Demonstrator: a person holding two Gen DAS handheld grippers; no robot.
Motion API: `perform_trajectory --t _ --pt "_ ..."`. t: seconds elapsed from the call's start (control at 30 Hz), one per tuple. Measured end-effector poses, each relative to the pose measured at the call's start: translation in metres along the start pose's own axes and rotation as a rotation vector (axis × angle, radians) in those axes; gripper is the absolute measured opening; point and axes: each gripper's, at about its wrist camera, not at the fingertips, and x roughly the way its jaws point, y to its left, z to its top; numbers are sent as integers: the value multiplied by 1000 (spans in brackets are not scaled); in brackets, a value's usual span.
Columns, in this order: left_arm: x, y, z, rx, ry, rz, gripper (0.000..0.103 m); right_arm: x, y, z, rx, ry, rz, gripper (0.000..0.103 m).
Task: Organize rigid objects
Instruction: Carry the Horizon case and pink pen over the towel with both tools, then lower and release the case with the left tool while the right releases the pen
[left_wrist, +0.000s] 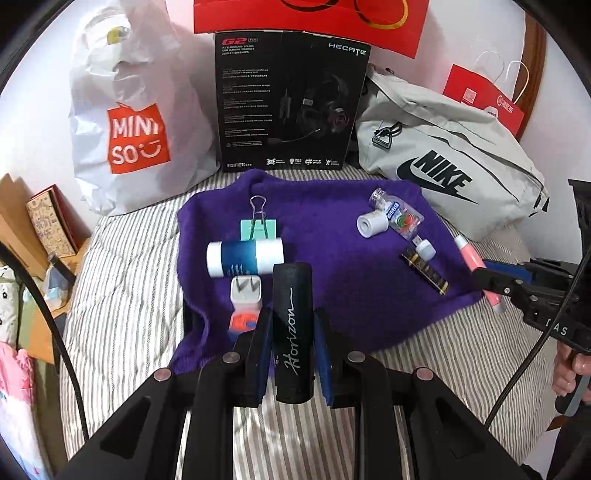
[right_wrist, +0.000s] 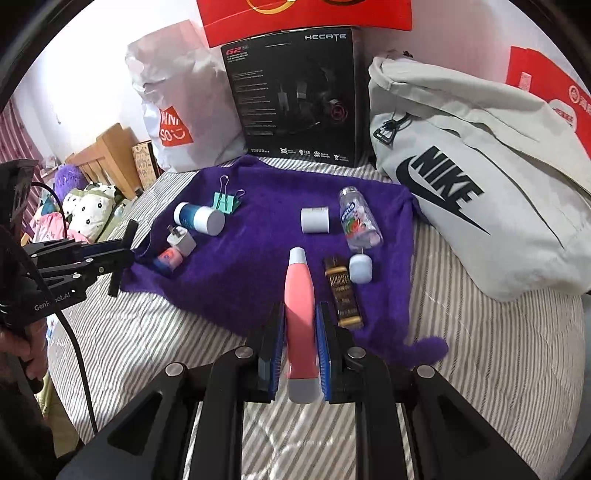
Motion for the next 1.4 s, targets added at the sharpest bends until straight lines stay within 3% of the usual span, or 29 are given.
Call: perform_trajectory --t 0.33,0.73,0.97,1.4 --pt "47 2 32 10 52 -63 21 56 -3 22 -8 75 26 17" --pt "98 -5 28 24 154 -91 21 102 0 20 -49 163 55 17" --pt "116 -7 26 46 185 -89 21 108 -1 18 -71 175 56 17" --pt "118 -9 23 67 173 -74 21 108 -4 16 -97 163 71 17"
